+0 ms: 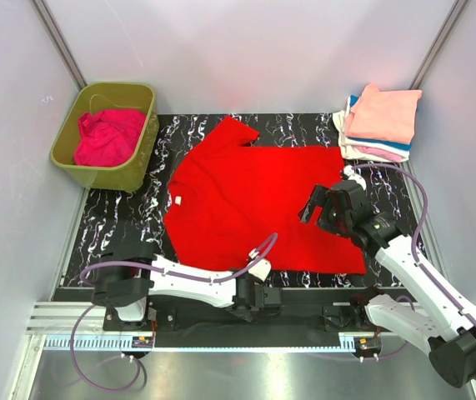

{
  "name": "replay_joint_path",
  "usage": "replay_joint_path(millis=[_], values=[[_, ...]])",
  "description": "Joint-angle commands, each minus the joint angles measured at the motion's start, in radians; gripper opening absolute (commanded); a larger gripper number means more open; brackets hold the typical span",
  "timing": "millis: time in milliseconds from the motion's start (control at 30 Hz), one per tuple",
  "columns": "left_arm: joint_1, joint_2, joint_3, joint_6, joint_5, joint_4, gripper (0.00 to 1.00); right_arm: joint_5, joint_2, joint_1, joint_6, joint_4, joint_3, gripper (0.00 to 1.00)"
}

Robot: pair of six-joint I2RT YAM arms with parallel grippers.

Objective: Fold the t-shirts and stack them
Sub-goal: Fold the tshirt

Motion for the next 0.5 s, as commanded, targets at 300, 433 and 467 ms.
replay_joint_path(millis=[300, 433, 467], values=[[-0.004, -0.025, 0.028, -0.031, -0.131, -0.087, 0.13, 0.223, -0.041, -0.002, 0.169, -0.189, -0.001, 1.00], [-0.003, -0.080, 0.045, -0.053, -0.155, -0.163, 0.00, 0.234, -0.075, -0.051, 0.299, -0.381, 0.008, 1.00], [-0.001, -0.092, 0.055, -0.056, -0.167, -0.178, 0.00, 0.206, -0.086, -0.074, 0.331, -0.397, 0.007, 1.00]])
